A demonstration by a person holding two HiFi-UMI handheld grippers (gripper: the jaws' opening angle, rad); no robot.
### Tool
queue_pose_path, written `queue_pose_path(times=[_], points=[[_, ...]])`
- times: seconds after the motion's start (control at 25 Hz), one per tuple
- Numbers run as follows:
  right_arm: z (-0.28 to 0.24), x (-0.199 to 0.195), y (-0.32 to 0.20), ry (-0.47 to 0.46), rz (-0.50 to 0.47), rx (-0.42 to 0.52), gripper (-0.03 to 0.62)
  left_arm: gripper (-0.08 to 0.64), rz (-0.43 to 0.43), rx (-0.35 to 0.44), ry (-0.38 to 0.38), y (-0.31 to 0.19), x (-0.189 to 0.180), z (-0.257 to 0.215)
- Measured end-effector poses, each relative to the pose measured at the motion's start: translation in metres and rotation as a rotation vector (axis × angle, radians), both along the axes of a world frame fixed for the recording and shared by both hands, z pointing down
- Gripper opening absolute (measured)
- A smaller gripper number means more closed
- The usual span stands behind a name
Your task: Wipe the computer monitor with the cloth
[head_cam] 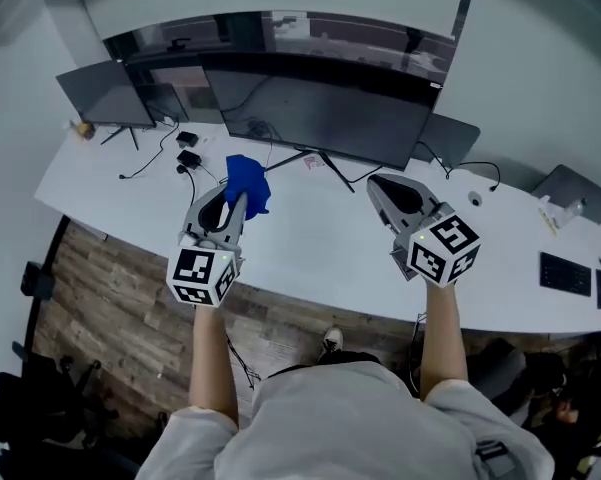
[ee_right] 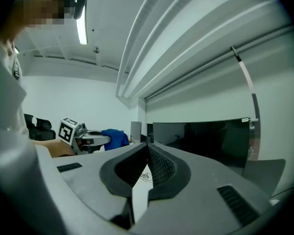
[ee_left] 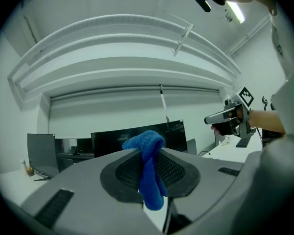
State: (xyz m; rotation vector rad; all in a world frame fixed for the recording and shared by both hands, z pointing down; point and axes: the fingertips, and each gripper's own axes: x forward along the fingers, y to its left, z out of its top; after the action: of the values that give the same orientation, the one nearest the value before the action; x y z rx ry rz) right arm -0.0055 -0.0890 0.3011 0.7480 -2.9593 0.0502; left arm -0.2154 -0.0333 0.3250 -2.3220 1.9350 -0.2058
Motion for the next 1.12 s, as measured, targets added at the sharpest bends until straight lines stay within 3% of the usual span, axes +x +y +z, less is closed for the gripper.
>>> queue_pose_path(times=[0.28, 0.56, 0.88, 1.12], points=[[0.003, -0.019, -0.07, -0.034, -0.034, -0.015, 0.012, 0.078, 0.011, -0.037, -0.016, -0.071, -0.018, 0.006], [0.003, -0.063, -0.12, -0.061, 0.014, -0.048, 0.006, 0.08, 0.008, -0.007, -0.059, -0.129, -0.085, -0.013], [-0.016, -0.118, -0.158, -0.075, 0.164, -0.01, 0.012, 0.08, 0.007, 0.049, -0.143, -0.208, -0.201, -0.066], [-0.012, -0.135, -0.179, -0.049, 0.303, 0.012, 0.012, 0.08, 0.015, 0.06, -0.248, -0.262, -0.254, -0.089]])
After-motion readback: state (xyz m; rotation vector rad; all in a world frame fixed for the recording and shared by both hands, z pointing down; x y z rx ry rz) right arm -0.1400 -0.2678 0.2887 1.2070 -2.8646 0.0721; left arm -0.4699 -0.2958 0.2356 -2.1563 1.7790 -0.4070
